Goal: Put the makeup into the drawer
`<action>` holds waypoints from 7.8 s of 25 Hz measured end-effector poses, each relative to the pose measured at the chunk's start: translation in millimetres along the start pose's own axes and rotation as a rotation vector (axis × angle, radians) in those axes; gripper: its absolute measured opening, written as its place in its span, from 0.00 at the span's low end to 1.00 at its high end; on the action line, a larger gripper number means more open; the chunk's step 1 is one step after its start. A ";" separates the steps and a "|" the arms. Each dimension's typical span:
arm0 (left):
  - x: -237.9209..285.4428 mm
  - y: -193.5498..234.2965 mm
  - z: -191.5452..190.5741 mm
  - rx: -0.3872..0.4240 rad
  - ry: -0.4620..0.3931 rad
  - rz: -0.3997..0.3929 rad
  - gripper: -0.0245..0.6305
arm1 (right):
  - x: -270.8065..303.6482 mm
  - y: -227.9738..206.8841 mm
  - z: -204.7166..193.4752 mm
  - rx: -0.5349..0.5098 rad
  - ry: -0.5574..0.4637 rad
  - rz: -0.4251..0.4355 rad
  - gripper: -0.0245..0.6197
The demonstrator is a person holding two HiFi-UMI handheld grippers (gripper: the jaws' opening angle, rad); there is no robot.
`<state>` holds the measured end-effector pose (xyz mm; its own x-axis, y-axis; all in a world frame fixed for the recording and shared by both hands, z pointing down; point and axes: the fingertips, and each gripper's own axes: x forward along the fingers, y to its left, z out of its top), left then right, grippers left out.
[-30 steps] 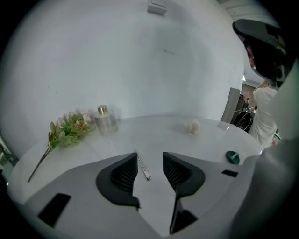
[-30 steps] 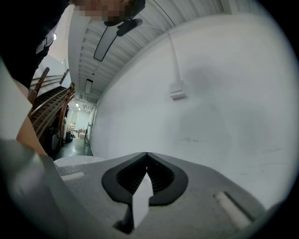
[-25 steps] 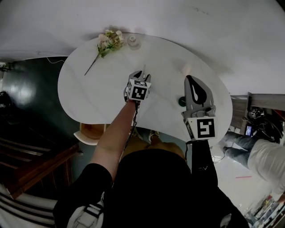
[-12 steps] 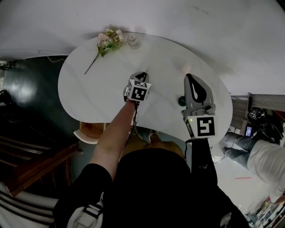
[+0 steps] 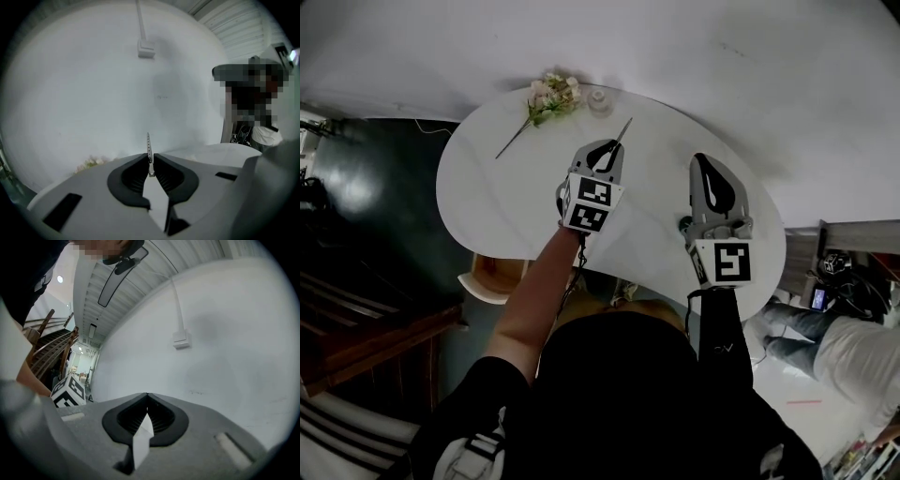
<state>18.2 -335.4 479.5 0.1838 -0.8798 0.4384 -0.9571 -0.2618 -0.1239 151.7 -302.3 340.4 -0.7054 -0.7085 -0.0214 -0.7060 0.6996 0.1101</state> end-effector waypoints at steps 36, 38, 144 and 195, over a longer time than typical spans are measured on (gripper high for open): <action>-281.4 155.1 6.4 -0.046 -0.250 0.446 0.10 | 87.3 258.2 63.8 -0.012 -0.139 0.479 0.04; -304.4 169.9 -8.0 -0.063 -0.233 0.500 0.10 | 93.1 288.6 66.4 -0.004 -0.150 0.538 0.04; -217.4 80.4 58.9 0.022 -0.363 0.110 0.37 | 48.8 160.4 55.7 -0.049 -0.069 0.155 0.04; 29.4 -273.1 -138.4 0.459 0.367 -0.666 0.05 | -158.9 -84.8 -8.0 -0.071 0.077 -0.387 0.04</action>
<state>254.0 -234.9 649.5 0.5115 -0.3258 0.7951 -0.4786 -0.8766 -0.0514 324.2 -249.8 342.4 -0.3793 -0.9253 -0.0006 -0.9107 0.3733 0.1767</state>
